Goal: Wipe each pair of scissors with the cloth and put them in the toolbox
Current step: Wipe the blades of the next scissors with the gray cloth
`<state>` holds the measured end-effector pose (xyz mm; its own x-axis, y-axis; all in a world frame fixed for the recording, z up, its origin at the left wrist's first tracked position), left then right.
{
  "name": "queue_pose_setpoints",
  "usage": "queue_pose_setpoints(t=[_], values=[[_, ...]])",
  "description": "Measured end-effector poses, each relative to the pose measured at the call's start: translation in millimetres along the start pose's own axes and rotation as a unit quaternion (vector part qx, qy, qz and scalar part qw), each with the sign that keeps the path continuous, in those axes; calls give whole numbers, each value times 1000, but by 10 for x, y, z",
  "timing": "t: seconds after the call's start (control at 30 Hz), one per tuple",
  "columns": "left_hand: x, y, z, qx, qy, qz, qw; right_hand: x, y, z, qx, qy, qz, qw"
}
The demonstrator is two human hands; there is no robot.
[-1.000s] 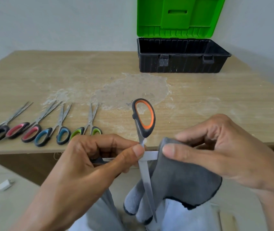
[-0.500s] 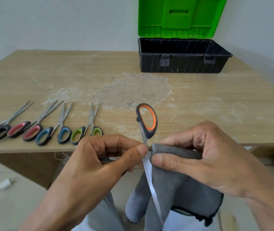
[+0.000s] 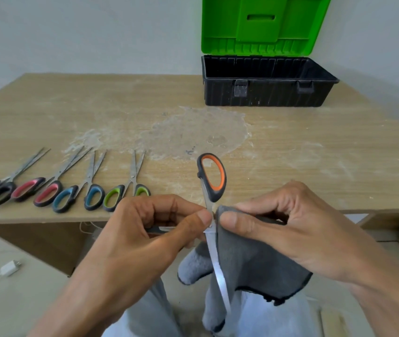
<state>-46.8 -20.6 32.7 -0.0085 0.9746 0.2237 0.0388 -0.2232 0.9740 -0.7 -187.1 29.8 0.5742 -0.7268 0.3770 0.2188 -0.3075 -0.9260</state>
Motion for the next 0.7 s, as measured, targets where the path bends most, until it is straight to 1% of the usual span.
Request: queue_pose_setpoints(t=[0.07, 0.17, 0.27, 0.33, 0.47, 0.53, 0.7], values=[[10, -26, -6, 12, 4, -9, 1000, -8, 20, -36, -4, -29, -18, 999], [9, -16, -17, 6, 4, 0, 1000, -21, -2, -59, -27, -66, 7, 997], [-21, 40, -32, -19, -1, 22, 1000, -8, -38, -23, -11, -43, 21, 999], [-28, 65, -47, -30, -1, 34, 999, -9, -50, -8, -14, -25, 30, 999], [9, 71, -65, -33, -3, 46, 998, -5, -9, -2, -24, -50, 74, 996], [30, 67, -67, -34, -7, 47, 998, 49, 35, -18, -40, -50, 92, 994], [67, 75, -61, -30, -2, 45, 999, 161, 67, -88, -66, -39, 94, 993]])
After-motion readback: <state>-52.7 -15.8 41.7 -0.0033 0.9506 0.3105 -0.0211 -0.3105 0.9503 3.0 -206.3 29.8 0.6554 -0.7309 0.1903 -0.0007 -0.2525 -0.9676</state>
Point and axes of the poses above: each hand's wrist, its own z-axis towards the middle knuckle, its own x-axis out of the back of the hand, y = z × x, the point moved 6 cm from there along z, towards the middle knuckle, and after that the axes turned 4 degrees about z, right-handed, at the moved point
